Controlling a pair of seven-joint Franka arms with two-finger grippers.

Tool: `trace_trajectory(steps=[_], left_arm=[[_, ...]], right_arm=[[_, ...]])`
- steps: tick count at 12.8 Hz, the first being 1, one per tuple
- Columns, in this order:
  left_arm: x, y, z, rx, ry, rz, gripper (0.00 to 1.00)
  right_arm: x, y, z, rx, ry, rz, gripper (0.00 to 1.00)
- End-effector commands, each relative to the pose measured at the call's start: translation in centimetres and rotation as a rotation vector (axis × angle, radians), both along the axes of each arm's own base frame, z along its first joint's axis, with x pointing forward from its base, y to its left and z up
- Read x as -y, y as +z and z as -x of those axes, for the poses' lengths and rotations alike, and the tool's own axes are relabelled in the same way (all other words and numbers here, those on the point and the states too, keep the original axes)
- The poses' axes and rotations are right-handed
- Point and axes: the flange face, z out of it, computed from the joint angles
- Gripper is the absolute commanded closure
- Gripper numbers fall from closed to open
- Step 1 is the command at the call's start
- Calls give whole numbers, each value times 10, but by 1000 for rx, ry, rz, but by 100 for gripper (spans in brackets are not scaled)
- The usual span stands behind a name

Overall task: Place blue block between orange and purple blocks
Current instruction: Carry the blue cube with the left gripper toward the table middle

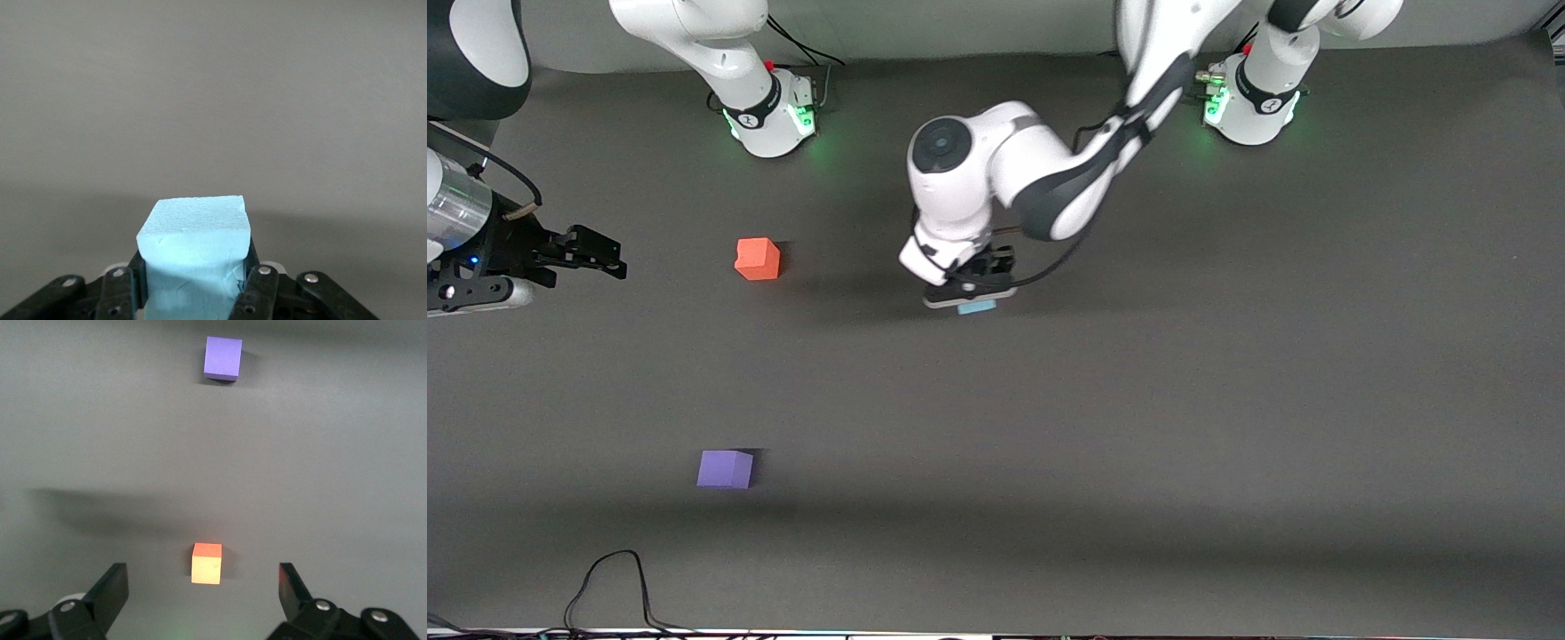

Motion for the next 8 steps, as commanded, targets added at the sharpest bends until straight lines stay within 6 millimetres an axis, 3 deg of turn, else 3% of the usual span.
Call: trace_trajectory(steps=[1, 5, 8], left_arm=[[29, -44, 9, 50, 12, -3, 51], [29, -93, 4, 65, -2, 1, 51], [28, -113, 6, 53, -11, -10, 51]], right_arm=[[-1, 1, -1, 10, 6, -12, 0], [-3, -1, -1, 7, 7, -17, 0], [-3, -3, -3, 4, 5, -17, 0]])
